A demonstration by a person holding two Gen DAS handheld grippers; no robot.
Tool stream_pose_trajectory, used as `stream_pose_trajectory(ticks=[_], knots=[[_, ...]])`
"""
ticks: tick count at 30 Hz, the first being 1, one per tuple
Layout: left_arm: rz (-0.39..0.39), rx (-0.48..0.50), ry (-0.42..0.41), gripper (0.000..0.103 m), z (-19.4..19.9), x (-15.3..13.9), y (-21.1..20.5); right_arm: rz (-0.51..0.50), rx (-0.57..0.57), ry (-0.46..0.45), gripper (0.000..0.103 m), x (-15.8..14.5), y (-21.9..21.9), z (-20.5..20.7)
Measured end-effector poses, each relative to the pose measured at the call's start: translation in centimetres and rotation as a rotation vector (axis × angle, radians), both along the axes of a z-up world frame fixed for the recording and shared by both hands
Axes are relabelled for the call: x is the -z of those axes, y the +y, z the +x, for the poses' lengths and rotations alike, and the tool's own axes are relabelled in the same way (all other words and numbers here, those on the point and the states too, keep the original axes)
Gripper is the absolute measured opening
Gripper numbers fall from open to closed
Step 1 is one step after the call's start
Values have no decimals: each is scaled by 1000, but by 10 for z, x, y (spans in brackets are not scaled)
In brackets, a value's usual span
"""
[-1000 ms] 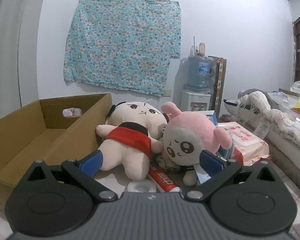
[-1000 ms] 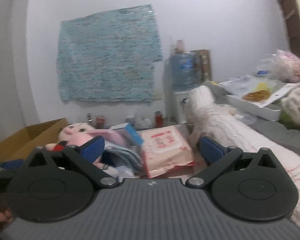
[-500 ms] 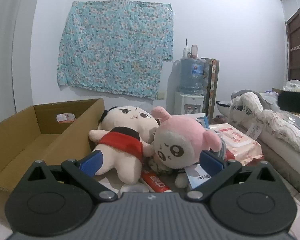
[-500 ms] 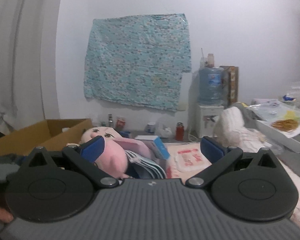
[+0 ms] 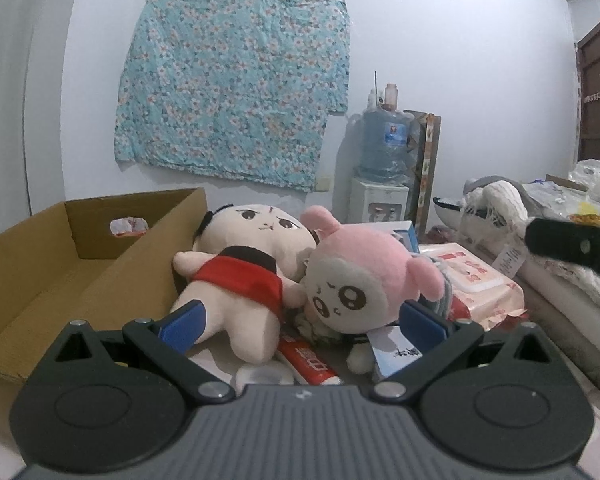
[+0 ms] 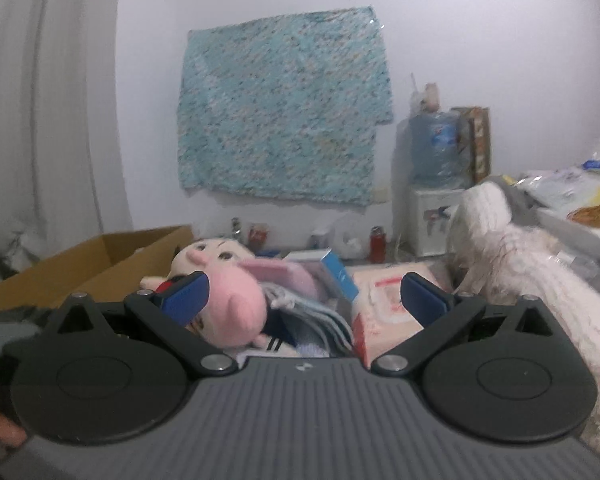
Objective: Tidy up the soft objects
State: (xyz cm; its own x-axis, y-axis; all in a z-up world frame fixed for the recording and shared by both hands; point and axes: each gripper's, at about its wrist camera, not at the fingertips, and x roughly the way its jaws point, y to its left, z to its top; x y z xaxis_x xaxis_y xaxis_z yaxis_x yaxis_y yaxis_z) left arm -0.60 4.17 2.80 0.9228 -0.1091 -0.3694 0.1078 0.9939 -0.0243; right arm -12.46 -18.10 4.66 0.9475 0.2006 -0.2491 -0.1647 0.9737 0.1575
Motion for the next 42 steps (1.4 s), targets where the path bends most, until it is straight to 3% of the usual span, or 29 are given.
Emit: stream_pose_trajectory(ticks=[7,12,19,23,32,38,42], knots=[[45,16,3,103,2,8,-14,-38,-13,25,102,15,-3,0],[-2,11,44,103,8,11,-14,1,-47,48,102,26,-7,4],[0,2,53,103,10,13,-17,-72,-61,34,102,31,-3,-5],[-19,13,58,103,10,12,-17,-36,-73,44,102,31,-7,-6],[26,5,39,103,6,13,-20,-22,-71,79,102,34,-9,-1],[8,9,44,103,5,14,-22,-32,-64,45,102,34,-9,-6],[63,16,33,103,2,18,-29,9,-71,55,102,34,-13,-5]])
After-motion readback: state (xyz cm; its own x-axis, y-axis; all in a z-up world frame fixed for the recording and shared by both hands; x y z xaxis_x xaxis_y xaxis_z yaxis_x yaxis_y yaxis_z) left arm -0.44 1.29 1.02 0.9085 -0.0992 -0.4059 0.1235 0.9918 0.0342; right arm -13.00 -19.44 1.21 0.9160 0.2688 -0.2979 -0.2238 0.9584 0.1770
